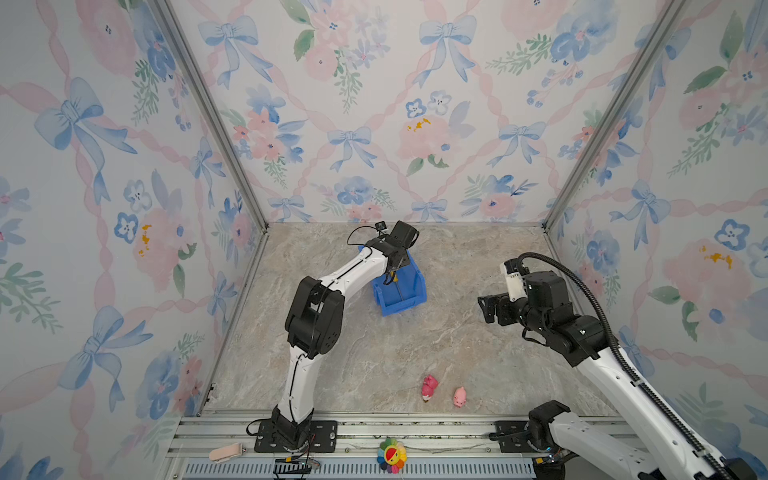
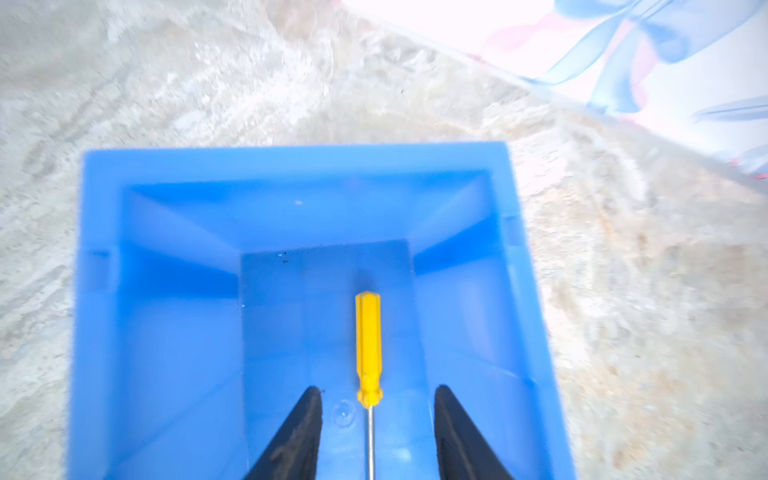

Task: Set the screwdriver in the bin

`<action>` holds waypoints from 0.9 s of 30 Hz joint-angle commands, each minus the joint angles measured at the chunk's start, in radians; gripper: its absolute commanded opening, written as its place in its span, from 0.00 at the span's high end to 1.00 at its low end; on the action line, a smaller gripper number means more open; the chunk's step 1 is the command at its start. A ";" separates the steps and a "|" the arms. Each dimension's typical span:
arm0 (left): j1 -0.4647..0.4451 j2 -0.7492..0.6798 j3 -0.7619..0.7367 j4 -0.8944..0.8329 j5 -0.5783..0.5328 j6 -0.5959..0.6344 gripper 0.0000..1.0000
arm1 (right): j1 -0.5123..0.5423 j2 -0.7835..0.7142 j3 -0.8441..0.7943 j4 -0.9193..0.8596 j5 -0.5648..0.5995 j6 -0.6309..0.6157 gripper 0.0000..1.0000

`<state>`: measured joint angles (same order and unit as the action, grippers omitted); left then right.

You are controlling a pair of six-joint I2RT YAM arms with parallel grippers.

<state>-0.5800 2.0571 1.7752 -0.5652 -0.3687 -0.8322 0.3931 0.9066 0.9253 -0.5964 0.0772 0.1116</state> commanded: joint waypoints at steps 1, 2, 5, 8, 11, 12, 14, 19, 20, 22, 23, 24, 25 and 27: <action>-0.018 -0.133 -0.063 -0.008 -0.027 0.056 0.50 | -0.012 -0.042 -0.017 -0.030 0.042 -0.007 0.03; -0.021 -0.169 -0.095 -0.007 -0.031 0.064 0.49 | -0.015 -0.048 -0.026 -0.035 0.046 -0.006 0.03; -0.022 -0.290 -0.214 -0.007 -0.046 0.087 0.39 | -0.026 -0.072 -0.051 -0.041 0.094 0.028 0.03; -0.017 -0.409 -0.353 -0.003 -0.076 0.154 0.14 | -0.048 -0.115 -0.073 -0.032 0.138 0.070 0.03; -0.007 -0.519 -0.509 0.014 -0.137 0.236 0.02 | -0.050 -0.156 -0.114 -0.001 0.221 0.063 0.03; 0.003 -0.556 -0.565 0.033 -0.146 0.260 0.02 | -0.053 -0.165 -0.128 0.000 0.258 0.065 0.03; 0.025 -0.630 -0.656 0.064 -0.156 0.293 0.02 | -0.084 -0.177 -0.149 -0.012 0.281 0.072 0.03; 0.079 -0.819 -0.873 0.232 -0.194 0.373 0.02 | -0.172 -0.212 -0.251 0.053 0.310 0.095 0.03; 0.097 -0.853 -0.920 0.286 -0.191 0.407 0.02 | -0.190 -0.213 -0.272 0.077 0.316 0.107 0.03; 0.128 -0.910 -1.017 0.396 -0.197 0.471 0.02 | -0.221 -0.224 -0.337 0.152 0.325 0.111 0.03; 0.146 -0.939 -1.088 0.456 -0.192 0.501 0.02 | -0.233 -0.239 -0.379 0.193 0.311 0.097 0.03; 0.166 -0.965 -1.137 0.503 -0.178 0.529 0.02 | -0.243 -0.259 -0.418 0.230 0.287 0.071 0.03; 0.182 -0.985 -1.172 0.531 -0.172 0.539 0.02 | -0.252 -0.281 -0.448 0.250 0.272 0.052 0.03; 0.218 -1.032 -1.243 0.571 -0.167 0.564 0.02 | -0.269 -0.339 -0.502 0.274 0.272 0.037 0.03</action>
<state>-0.3935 1.0637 0.6064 -0.1364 -0.5346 -0.3645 0.1455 0.6304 0.4740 -0.4202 0.3531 0.1814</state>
